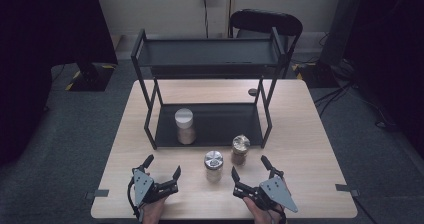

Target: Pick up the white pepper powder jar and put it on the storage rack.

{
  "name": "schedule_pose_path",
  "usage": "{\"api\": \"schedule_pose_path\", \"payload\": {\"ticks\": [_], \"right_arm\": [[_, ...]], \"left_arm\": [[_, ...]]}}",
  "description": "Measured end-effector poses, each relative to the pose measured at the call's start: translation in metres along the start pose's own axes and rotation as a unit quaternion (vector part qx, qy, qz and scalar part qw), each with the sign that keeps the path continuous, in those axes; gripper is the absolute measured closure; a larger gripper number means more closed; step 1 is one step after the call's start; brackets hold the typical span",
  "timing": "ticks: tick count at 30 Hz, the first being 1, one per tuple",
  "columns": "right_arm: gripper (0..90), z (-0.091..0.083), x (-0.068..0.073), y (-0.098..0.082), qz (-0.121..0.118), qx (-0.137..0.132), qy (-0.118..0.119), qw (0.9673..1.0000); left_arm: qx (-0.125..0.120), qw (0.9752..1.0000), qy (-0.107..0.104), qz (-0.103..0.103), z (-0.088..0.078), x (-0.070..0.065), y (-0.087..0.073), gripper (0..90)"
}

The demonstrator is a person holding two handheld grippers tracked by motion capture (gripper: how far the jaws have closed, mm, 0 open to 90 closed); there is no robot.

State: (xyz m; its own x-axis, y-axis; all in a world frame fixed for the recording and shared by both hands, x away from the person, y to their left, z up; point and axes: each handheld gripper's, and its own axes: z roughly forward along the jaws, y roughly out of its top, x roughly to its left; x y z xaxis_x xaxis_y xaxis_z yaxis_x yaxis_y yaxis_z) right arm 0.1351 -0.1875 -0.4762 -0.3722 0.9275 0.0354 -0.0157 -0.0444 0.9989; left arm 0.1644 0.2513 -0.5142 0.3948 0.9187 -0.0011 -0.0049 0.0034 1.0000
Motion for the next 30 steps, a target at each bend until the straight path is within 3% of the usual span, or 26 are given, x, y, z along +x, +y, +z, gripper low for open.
{"api": "schedule_pose_path", "payload": {"ticks": [8, 15, 21, 30], "right_arm": [[2.1, 0.006, 0.01, 0.005, -0.009, 0.005, 0.012, 0.9999], [2.1, 0.016, 0.018, 0.009, -0.015, 0.014, 0.038, 0.9991], [2.2, 0.027, 0.028, 0.012, -0.036, 0.026, 0.051, 0.9977], [2.1, 0.038, 0.035, 0.009, -0.034, 0.032, 0.061, 0.9971]], "left_arm": [[0.0, 1.0, 0.0, 0.002, 0.0, 0.0, 0.0, 0.1], [0.0, 1.0, 0.0, 0.001, 0.0, 0.0, 0.0, 0.1], [0.0, 1.0, 0.002, 0.001, 0.0, -0.001, 0.0, 0.1], [0.0, 1.0, 0.001, 0.002, 0.0, -0.001, 0.0, 0.1]]}}
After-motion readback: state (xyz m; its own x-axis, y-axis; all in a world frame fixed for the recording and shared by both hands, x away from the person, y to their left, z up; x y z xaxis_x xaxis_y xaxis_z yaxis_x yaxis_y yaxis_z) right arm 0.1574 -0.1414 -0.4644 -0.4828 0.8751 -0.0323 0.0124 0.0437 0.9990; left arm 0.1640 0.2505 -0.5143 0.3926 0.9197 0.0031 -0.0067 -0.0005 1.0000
